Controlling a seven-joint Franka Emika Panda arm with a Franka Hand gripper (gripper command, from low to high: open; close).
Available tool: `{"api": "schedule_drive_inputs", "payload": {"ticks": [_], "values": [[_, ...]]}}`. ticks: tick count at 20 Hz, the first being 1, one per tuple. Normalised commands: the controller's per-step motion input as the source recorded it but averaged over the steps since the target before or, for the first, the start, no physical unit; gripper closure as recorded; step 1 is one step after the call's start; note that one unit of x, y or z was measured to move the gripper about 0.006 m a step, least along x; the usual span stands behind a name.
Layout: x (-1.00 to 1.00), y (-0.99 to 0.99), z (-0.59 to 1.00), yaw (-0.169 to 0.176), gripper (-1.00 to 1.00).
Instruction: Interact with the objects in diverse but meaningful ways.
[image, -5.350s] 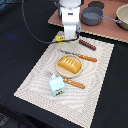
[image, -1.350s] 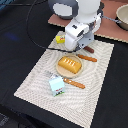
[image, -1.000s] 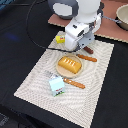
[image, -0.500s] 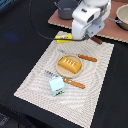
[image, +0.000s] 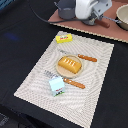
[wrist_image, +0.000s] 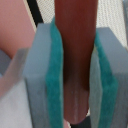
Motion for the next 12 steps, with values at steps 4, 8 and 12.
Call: {"api": "schedule_drive_inputs", "payload": {"ticks": [4,8,12], "values": [[-0.23,0.0,0.23,0.006,1.0],[-0.48,-0.01,0.0,0.014,1.0],[-0.58,-0.02,-0.01,0.021,1.0]]}}
